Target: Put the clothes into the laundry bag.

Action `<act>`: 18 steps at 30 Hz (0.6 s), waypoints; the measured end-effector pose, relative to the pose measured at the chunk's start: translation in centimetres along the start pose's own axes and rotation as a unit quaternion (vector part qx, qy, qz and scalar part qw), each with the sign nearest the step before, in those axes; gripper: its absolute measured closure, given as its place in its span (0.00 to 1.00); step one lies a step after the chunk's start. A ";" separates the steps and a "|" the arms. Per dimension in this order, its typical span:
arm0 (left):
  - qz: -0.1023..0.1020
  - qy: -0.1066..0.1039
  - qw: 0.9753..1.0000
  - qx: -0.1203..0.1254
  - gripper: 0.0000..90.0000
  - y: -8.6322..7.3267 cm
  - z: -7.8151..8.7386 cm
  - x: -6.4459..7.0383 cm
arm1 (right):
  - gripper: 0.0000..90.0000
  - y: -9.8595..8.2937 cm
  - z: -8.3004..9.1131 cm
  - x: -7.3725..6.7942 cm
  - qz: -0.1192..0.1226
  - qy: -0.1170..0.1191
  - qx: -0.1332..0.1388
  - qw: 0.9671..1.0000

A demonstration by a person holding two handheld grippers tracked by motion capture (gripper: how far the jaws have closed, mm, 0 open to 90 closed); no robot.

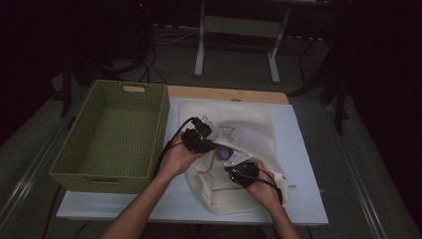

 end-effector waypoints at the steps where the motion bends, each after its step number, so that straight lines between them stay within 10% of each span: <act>1: 0.000 -0.001 1.000 0.000 0.96 0.0 0.0 0.0 | 0.93 0.1 0.3 0.0 -0.004 0.006 0.007 1.000; 18: 0.002 0.000 1.000 0.000 0.95 0.0 -0.1 -0.1 | 0.73 1.8 7.2 2.2 -0.033 0.001 0.113 0.993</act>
Point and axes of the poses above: each handheld gripper's, and its own axes: z roughly backward along the jaws, y roughly out of its top, x roughly to its right, the point moved 5 cm from there along -z, roughly forward along the jaws, and after that the axes turned 8 degrees about z, right-handed, at the moved point
